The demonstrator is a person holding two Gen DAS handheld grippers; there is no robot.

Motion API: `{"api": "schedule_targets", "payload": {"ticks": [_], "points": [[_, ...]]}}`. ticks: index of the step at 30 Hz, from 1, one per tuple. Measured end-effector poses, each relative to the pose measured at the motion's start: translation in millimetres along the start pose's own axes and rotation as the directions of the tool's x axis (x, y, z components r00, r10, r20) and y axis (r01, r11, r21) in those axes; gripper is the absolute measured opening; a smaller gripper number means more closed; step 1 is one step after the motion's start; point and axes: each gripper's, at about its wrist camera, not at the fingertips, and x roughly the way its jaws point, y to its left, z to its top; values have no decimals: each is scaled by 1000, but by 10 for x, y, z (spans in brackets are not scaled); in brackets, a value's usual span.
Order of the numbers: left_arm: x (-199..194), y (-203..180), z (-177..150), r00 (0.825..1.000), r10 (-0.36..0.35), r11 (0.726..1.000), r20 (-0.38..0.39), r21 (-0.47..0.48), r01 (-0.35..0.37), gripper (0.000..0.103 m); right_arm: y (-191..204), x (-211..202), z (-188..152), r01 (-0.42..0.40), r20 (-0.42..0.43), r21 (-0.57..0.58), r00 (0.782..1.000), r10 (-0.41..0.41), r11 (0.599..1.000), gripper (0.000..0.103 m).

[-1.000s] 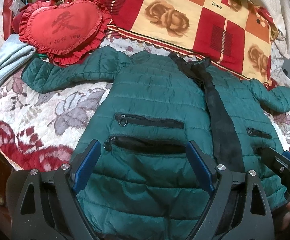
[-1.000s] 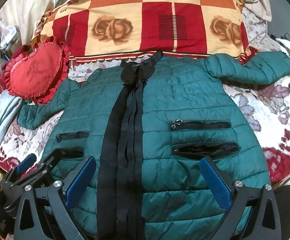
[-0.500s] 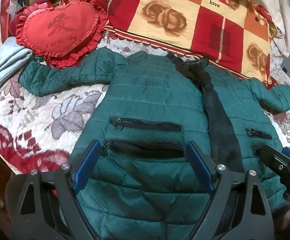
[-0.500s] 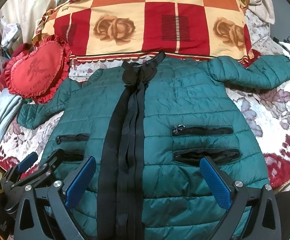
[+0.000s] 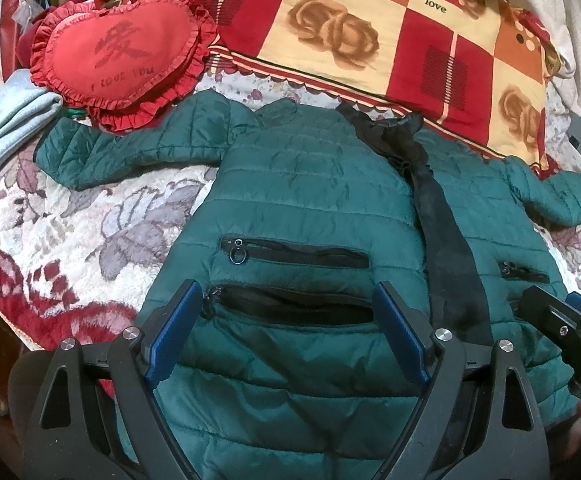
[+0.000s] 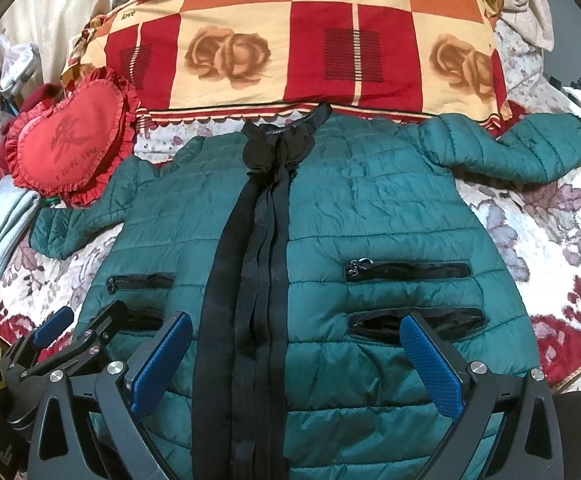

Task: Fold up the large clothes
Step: 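Move the left tool to the sleeve cuff by the heart pillow and grasp it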

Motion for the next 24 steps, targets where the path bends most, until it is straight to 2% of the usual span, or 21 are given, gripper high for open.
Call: {"api": "schedule_targets", "payload": {"ticks": [8,14,19,22,24], "points": [[48,370,261,1000,16,997,6,-76,-16,87,-2,50,72,-14,3,-3,1000,14,1000,103],[221,999,610,995,96,977,-12,-189,-97,87,32,156,155,-35,-17,-14,999,35,999,103],[469,1648,833,975,216,932,-43,-288,-219,87,48,252,212,-57,-33,-12,998,56,998,103],[626,2028,942,954,292,893,-67,-337,-297,87,41,322,226,-73,-54,-3,996,73,997,103],[760,2326,1038,930,355,854,-91,-374,-362,87,45,365,225,-86,-70,0,994,86,996,103]]}}
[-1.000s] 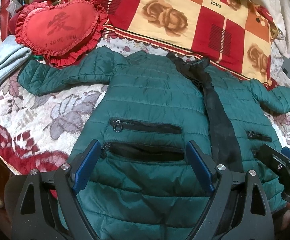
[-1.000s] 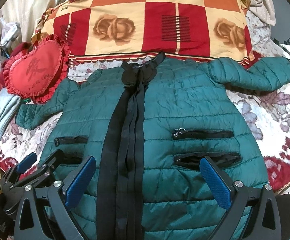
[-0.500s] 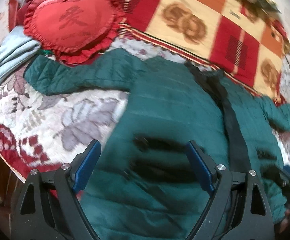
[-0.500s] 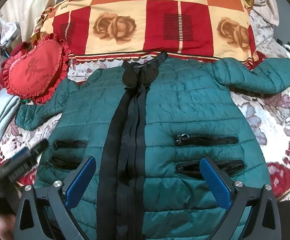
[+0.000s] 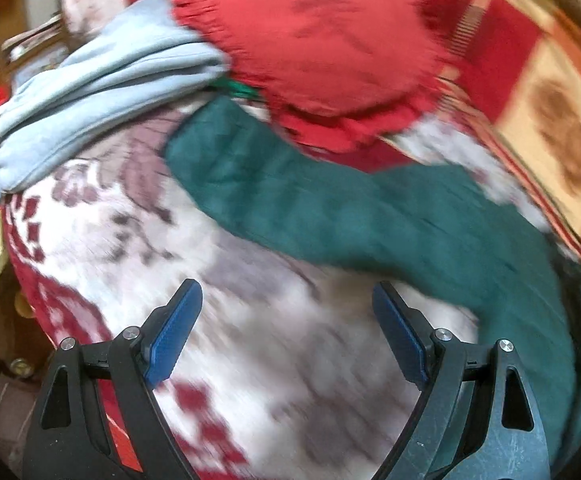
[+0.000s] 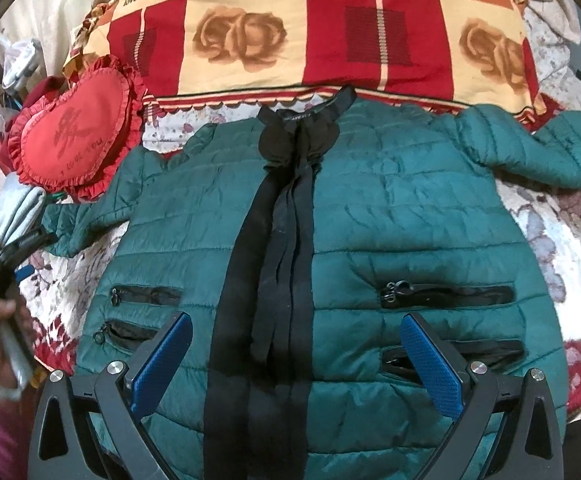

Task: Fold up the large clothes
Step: 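Move the left tool to the sleeve cuff by the heart pillow and grasp it, then lift the sleeve with the left tool and carry it across the jacket body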

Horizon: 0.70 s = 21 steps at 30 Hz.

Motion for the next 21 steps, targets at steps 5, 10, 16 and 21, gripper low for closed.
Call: {"api": "schedule_targets", "payload": {"ticks": [5,10,16,21], "points": [[421,282,367,990,142,987,10,-78,-141,87,23,81,14,-22,-27,-7,999,22,1000,103],[844,506,599,974,227,962,-12,-153,-226,87,67,152,49,-34,-32,-34,999,33,999,103],[1136,515,689,976,217,964,-6,-154,-216,80,103,223,92,-56,-45,-51,998,53,997,103],[1303,456,775,990,140,981,-8,-133,-140,22,97,293,85,-64,-63,-46,996,61,997,103]]}}
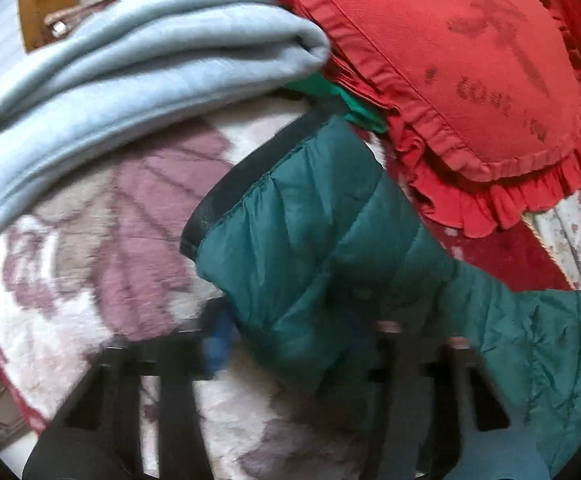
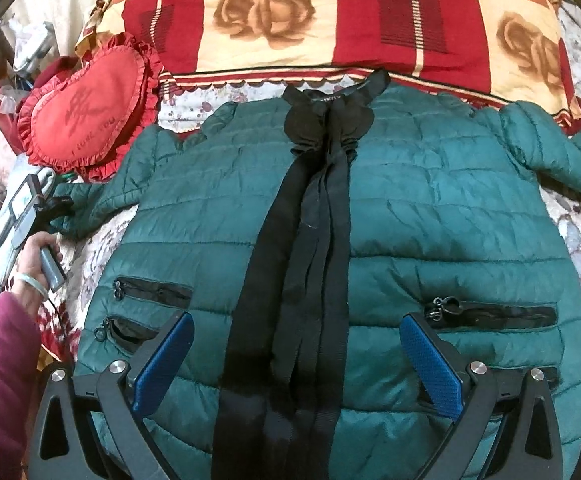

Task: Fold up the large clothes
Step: 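Lift the sleeve with the left tool and carry it across the jacket body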

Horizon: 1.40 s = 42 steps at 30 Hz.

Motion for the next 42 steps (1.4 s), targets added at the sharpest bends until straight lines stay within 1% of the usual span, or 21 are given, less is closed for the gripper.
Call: {"api": "schedule_targets", "payload": {"ticks": [2,3,5,7,9,13,14,15,17,18,21,23,24,28,31,38,42], "points": [[52,18,41,997,-74,997,-33,-39,73,13,-18,-2,-4,-5,-1,9,1000,5,1000,103],[28,73,56,991,-130,989,-41,-76,126,11,-28,-5,-4,-6,0,12,1000,6,1000,103],[-36,110,76,982,-186,978,-40,-99,182,10,-58,-21,-6,-7,7,21,1000,7,1000,103],[-225,99,100,968,-250,964,-25,-97,246,9,-89,-33,-3,-6,9,33,1000,6,999,103],[-456,54,118,953,-303,950,-1,-79,302,9,-110,-47,-4,-11,11,45,1000,11,999,103],[-994,-224,169,913,-405,914,45,-8,406,9,-113,-114,-23,-20,25,51,1000,19,999,103],[-1123,-281,141,905,-421,907,51,9,422,9,-120,-138,-27,-23,29,53,999,22,998,103],[-1278,-398,126,893,-447,895,56,37,445,9,-126,-159,-28,-25,33,56,999,23,998,103],[-1509,-494,67,878,-475,879,62,76,471,9,-156,-214,-33,-22,43,63,999,20,998,103],[-1640,-622,28,867,-495,867,61,103,488,9,-177,-245,-34,-22,49,70,999,19,997,103],[-1931,-855,-73,844,-535,837,42,157,524,9,-239,-335,-28,-27,68,86,997,21,996,103],[-2049,-1006,-147,833,-553,821,24,186,540,9,-282,-380,-24,-24,78,93,997,17,995,103],[-2122,-1150,-212,828,-561,811,11,208,547,9,-305,-404,-23,-26,82,97,996,18,995,103],[-2337,-1513,-450,811,-585,779,-15,266,568,9,-369,-463,-39,-27,92,107,996,17,994,103],[-2434,-1791,-625,796,-603,753,-44,297,587,9,-439,-482,-48,-23,92,116,996,12,993,103],[-2600,-2336,-981,772,-627,701,-107,355,619,9,-631,-480,-68,-24,95,151,995,10,988,103],[-2710,-2642,-1196,753,-641,663,-145,389,639,9,-732,-452,-78,-24,89,173,996,9,985,103]]}}
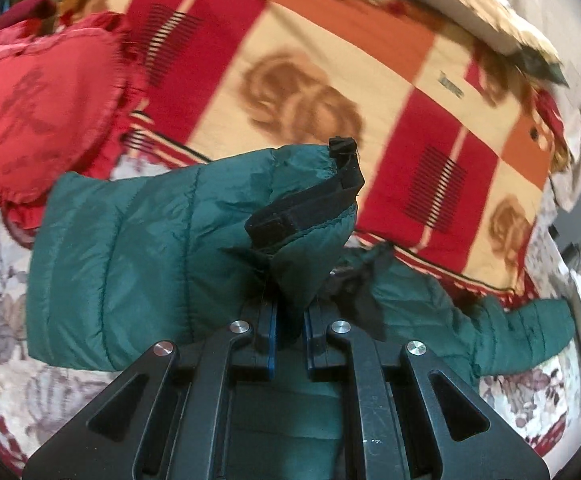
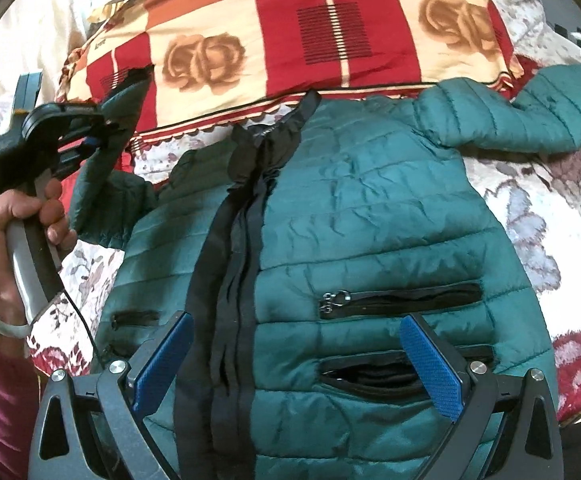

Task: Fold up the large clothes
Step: 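Lift the sleeve with the left tool and carry it across the jacket body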

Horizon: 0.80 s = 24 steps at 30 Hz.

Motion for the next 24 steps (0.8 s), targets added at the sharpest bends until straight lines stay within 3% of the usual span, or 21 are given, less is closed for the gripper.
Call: {"api": "schedule_targets", "payload": {"ticks": [10,24], "points": [[342,-770,-149,994,-85,994,-76,62,89,9,-215,23,8,-21,-10,52,1000,21,998,103],[866,-1522,-513,962,-163,975,-221,114,191,9,-462,19,-9,-36,-18,117,999,38,992,103]]}}
